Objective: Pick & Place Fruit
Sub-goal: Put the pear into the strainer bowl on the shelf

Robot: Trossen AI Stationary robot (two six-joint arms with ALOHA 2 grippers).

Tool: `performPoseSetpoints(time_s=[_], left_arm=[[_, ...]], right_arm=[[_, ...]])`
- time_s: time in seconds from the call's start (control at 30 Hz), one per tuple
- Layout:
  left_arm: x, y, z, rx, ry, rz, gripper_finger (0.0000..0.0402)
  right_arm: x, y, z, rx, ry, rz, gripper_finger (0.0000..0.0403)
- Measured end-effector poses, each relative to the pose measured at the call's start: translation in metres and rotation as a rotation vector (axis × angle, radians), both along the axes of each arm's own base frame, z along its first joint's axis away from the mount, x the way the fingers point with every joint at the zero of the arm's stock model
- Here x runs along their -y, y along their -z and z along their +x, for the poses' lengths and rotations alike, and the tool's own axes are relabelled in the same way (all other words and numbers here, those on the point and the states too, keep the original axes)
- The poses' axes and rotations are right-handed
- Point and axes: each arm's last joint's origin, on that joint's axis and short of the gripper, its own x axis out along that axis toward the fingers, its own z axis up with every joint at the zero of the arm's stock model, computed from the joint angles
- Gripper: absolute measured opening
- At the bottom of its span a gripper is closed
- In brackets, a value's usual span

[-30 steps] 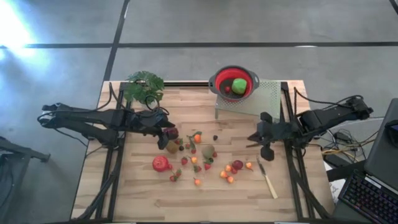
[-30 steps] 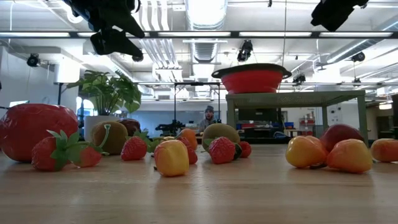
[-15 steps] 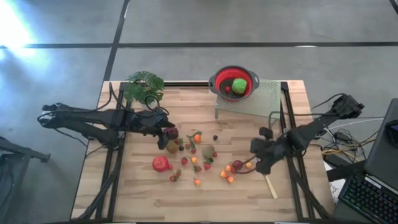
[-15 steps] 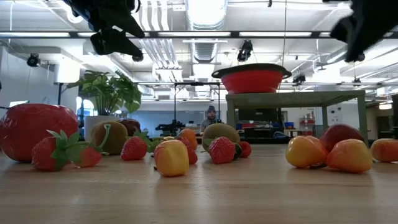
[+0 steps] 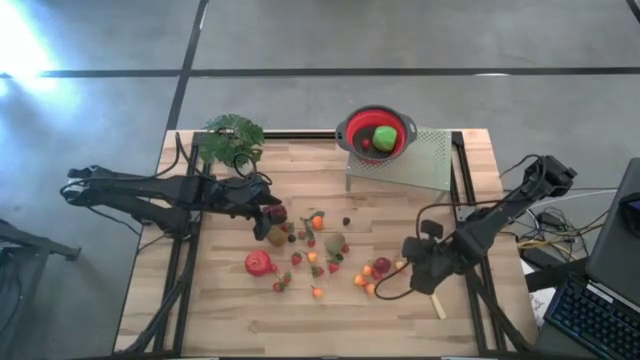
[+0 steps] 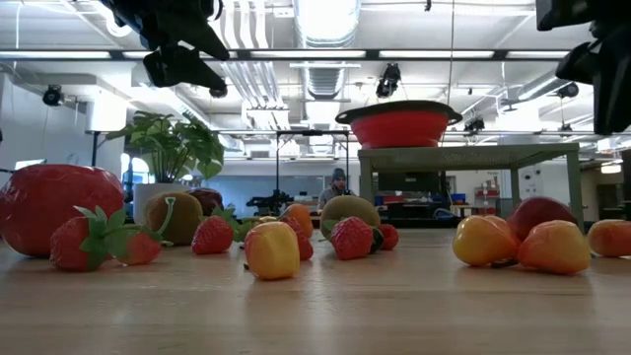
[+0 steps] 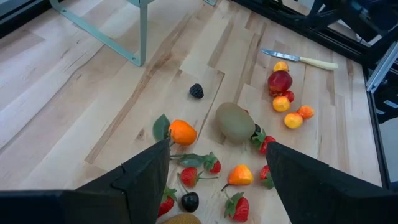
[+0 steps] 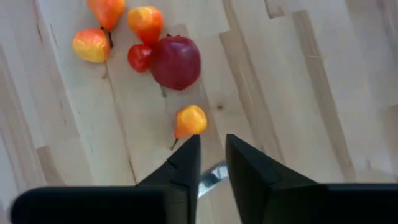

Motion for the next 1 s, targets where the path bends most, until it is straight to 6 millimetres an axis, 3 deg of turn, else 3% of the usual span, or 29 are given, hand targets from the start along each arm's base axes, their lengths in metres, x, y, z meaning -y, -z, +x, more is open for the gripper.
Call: performPoseSetpoints(time_s=[0.43, 1.0], left_arm=[[0.0, 0.0, 0.0, 0.0, 0.0, 0.0, 0.0273], [0.0, 0.0, 0.0, 0.0, 0.0, 0.0, 0.0273]], right_arm=[[-0.003, 0.041, 0.002, 0.059, -0.01, 0.063, 0.0197], [0.004, 0.078, -0.007, 0.123, 0.014, 0.098, 0.0247]])
